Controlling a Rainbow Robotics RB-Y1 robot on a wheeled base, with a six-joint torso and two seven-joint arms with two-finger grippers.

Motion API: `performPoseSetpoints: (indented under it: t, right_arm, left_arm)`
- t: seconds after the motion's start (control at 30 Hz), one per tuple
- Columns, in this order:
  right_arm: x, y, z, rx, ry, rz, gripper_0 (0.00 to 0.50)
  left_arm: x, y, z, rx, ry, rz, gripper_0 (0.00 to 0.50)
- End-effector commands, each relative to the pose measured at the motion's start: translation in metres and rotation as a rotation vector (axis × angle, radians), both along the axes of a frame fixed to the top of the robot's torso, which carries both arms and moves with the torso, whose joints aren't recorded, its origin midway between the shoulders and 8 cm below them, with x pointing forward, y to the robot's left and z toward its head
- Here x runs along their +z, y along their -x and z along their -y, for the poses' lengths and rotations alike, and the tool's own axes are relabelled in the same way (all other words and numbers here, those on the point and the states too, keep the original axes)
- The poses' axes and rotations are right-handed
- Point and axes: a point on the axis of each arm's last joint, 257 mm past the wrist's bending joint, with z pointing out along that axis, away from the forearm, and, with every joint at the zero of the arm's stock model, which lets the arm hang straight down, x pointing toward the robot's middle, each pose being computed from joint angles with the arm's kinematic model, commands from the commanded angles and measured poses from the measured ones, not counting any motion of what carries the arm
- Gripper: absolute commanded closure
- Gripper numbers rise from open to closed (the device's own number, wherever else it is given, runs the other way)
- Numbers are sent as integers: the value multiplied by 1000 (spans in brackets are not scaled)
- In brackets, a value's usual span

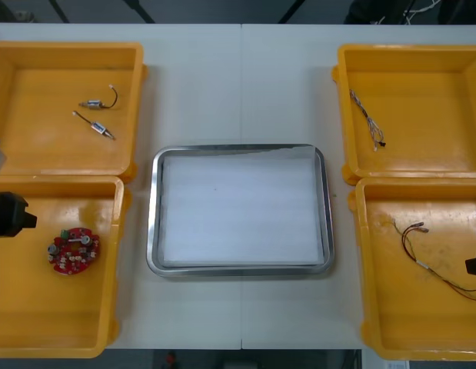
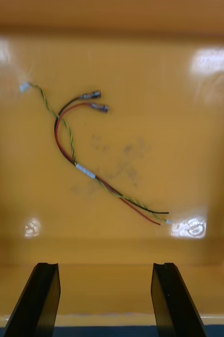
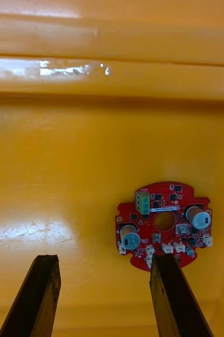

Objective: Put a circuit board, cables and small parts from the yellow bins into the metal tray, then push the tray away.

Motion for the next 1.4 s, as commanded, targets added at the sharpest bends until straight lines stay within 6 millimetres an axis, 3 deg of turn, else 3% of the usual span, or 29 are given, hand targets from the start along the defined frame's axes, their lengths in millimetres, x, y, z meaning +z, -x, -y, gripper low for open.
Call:
performPoseSetpoints:
  t: [0.03,0.3,0.87,1.4]
  right_arm:
    - [-14,24,2,108,82,-73,0]
    - [-35,11,8,248,130,-64,0]
    - [-77,-20,20,445,173,-23,0]
    - [-88,-33,9,534,245,6,0]
  left_arm:
    - [-20,11,10,-57,-22,-19,0]
    - [-39,17,16,-51,-2,-37,0]
    - [-78,8,18,-49,-10,-21,0]
    - [-95,8,13,-43,-33,-25,0]
